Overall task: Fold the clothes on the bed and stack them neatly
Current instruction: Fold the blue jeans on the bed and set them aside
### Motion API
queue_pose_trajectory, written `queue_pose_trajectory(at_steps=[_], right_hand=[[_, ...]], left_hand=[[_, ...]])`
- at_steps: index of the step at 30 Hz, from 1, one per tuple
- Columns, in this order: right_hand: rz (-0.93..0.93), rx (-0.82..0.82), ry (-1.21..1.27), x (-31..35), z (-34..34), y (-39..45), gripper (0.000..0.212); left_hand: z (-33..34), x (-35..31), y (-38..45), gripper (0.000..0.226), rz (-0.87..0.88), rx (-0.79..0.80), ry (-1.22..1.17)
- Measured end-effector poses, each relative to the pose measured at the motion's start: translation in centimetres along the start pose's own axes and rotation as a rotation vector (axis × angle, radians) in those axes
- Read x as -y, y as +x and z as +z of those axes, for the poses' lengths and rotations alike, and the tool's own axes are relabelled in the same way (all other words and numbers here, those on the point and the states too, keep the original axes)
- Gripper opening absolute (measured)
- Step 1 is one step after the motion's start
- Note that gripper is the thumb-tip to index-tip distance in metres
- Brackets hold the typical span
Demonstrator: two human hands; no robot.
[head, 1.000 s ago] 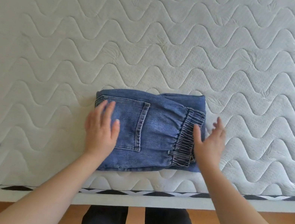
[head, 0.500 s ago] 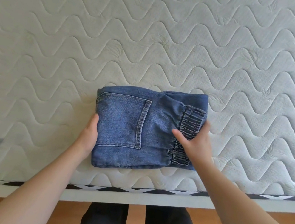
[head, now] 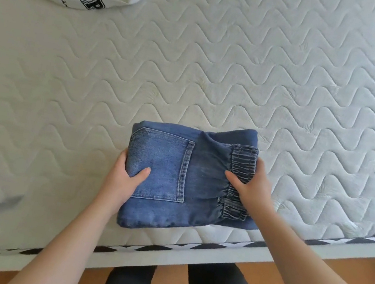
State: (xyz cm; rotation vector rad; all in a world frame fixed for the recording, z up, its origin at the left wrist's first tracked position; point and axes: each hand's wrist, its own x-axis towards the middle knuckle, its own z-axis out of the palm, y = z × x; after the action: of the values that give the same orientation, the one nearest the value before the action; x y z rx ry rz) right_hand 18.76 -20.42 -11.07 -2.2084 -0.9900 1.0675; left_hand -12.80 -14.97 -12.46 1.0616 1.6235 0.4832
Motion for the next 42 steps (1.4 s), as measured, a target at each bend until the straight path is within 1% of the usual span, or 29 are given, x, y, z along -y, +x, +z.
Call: queue_pose_trajectory(at_steps=[2, 5, 12, 14, 16, 19, 21, 23, 25, 30, 34, 37, 40, 42], right_hand=[[-0.003, -0.027, 0.033, 2.2, -2.0, -3.1, 0.059], [-0.002, -0.065, 0.060, 5.6, -4.9, -8.1, 0.059], [-0.061, -0.154, 0.154, 12.8, -9.6, -20.8, 0.055], [-0.059, -0.213, 0.191, 13.4, -10.7, -24.3, 0.057], [-0.071, -0.270, 0.210, 13.9, -11.5, -27.1, 0.056], [-0.088, -0.342, 0.251, 13.7, -13.1, -31.5, 0.045], [-0.086, -0.372, 0.288, 12.9, -14.5, -34.2, 0.041], [-0.081, -0.424, 0.349, 11.8, -15.7, -36.8, 0.046], [-0.070, -0.500, 0.390, 10.2, -16.9, -39.8, 0.048], [-0.026, -0.685, 0.506, 5.0, -19.5, -47.9, 0.045], [0.040, -0.801, 0.603, -0.8, -21.2, -54.7, 0.047], [0.079, -0.887, 0.675, -4.9, -22.9, -59.5, 0.052], [0.100, -0.968, 0.743, -8.1, -23.4, -63.3, 0.048], [0.111, -1.006, 0.750, -9.4, -23.8, -65.1, 0.046]], left_hand=[[-2.1, -2.6, -2.6, 0.062, 0.048, 0.006, -0.008], [-5.9, -6.7, -7.0, 0.072, 0.120, 0.058, -0.011], [-12.8, -14.5, -16.4, 0.065, 0.282, 0.196, 0.004], [-13.8, -16.0, -18.6, 0.064, 0.321, 0.257, -0.001], [-14.8, -17.2, -20.0, 0.066, 0.369, 0.283, 0.002], [-15.1, -19.7, -22.2, 0.067, 0.461, 0.339, 0.007], [-14.2, -21.2, -23.5, 0.063, 0.526, 0.383, 0.017], [-12.8, -22.5, -25.1, 0.061, 0.572, 0.440, 0.033], [-10.9, -23.2, -26.8, 0.062, 0.592, 0.501, 0.045], [-4.7, -24.4, -33.0, 0.062, 0.648, 0.660, 0.120], [0.7, -24.1, -38.9, 0.065, 0.666, 0.790, 0.173], [4.6, -23.8, -43.6, 0.063, 0.670, 0.878, 0.184], [8.0, -23.2, -47.0, 0.059, 0.672, 0.960, 0.228], [9.6, -22.8, -48.9, 0.058, 0.673, 0.978, 0.242]])
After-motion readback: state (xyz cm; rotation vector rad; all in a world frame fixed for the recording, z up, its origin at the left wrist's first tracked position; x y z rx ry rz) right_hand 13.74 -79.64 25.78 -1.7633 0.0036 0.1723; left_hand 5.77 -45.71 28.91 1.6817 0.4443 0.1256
